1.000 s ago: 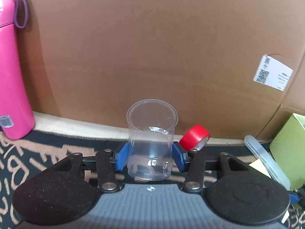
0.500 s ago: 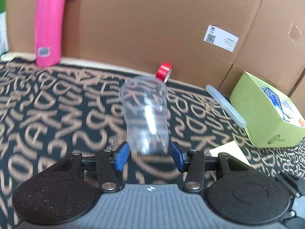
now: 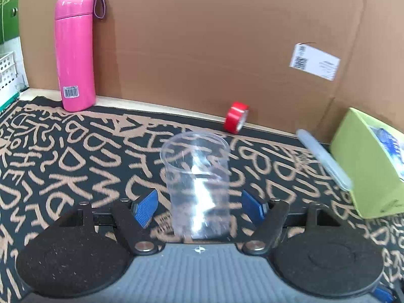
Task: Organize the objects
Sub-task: 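Grasp the clear plastic cup with the left tool while the right tool grasps the yellow box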
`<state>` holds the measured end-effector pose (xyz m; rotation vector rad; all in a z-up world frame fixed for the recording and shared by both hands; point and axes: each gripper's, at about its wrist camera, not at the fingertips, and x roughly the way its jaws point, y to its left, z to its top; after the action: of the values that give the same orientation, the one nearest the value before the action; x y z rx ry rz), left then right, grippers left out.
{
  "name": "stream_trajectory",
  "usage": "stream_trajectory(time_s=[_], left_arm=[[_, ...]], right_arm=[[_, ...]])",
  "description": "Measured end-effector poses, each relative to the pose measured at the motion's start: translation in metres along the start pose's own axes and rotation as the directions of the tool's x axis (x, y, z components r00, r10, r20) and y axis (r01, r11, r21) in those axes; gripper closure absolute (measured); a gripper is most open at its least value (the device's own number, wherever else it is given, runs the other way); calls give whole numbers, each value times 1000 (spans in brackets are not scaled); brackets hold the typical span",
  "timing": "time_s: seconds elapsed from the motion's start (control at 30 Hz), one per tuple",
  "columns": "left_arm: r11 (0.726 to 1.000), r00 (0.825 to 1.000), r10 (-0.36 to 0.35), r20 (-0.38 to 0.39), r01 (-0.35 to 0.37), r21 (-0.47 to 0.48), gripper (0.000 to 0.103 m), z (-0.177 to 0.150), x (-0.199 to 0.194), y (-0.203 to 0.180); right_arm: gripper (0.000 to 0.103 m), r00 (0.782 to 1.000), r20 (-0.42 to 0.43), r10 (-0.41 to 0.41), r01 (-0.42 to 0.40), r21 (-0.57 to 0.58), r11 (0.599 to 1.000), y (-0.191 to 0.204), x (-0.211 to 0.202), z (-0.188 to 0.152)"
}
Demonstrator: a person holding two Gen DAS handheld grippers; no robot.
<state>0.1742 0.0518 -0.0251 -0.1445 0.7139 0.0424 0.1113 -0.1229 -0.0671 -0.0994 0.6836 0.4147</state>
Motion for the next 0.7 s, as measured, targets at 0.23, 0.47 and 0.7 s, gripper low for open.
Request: stream_trajectory(time_s=[0.23, 0.47, 0.7], left_arm=[[999, 999, 14, -36, -13, 33, 40, 1, 16, 1], [998, 999, 31, -24, -30, 63, 40, -2, 16, -2], [994, 998, 57, -13, -55, 99, 46, -5, 15, -7]], right_arm=[[19, 1000, -6, -7, 7, 3, 1000, -2, 4, 3], [19, 1000, -6, -23, 23, 47, 999, -12, 3, 6], [36, 999, 0, -34, 34, 3, 999, -6, 3, 4]])
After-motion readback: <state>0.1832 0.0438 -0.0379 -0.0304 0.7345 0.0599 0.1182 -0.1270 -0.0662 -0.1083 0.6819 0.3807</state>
